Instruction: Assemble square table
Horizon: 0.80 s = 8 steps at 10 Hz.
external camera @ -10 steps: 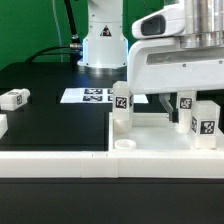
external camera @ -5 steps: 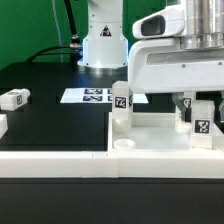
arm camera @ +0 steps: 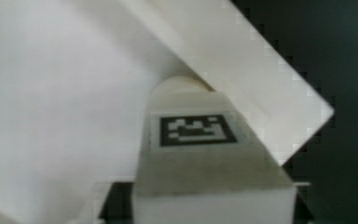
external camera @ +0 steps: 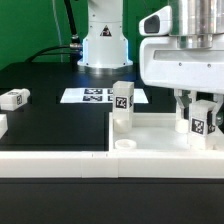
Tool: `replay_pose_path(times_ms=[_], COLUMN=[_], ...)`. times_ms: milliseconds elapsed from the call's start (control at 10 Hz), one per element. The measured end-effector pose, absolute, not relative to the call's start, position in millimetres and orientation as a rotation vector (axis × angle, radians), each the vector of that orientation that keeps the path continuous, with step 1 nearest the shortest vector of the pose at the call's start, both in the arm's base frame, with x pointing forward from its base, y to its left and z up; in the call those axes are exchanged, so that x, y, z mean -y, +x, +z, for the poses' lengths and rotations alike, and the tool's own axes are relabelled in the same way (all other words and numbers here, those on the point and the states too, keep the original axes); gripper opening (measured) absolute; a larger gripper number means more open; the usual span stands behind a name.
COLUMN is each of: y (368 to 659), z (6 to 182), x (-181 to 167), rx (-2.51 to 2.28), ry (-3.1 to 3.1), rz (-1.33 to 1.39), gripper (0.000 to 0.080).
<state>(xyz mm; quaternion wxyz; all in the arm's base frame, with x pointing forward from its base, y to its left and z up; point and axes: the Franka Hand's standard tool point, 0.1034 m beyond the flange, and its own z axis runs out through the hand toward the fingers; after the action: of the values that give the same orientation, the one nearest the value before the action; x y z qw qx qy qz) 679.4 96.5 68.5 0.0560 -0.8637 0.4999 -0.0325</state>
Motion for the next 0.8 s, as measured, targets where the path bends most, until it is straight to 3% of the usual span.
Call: replay_pose_path(times_ms=[200,800], y=[678.6,676.4], z=[68.5,67.9], x=[-96.2,-97.6], rx=[-1.914,-2.387], ry=[-2.321,-1.75], rz=[-0.046,0.051], gripper=[0.029,0.0291])
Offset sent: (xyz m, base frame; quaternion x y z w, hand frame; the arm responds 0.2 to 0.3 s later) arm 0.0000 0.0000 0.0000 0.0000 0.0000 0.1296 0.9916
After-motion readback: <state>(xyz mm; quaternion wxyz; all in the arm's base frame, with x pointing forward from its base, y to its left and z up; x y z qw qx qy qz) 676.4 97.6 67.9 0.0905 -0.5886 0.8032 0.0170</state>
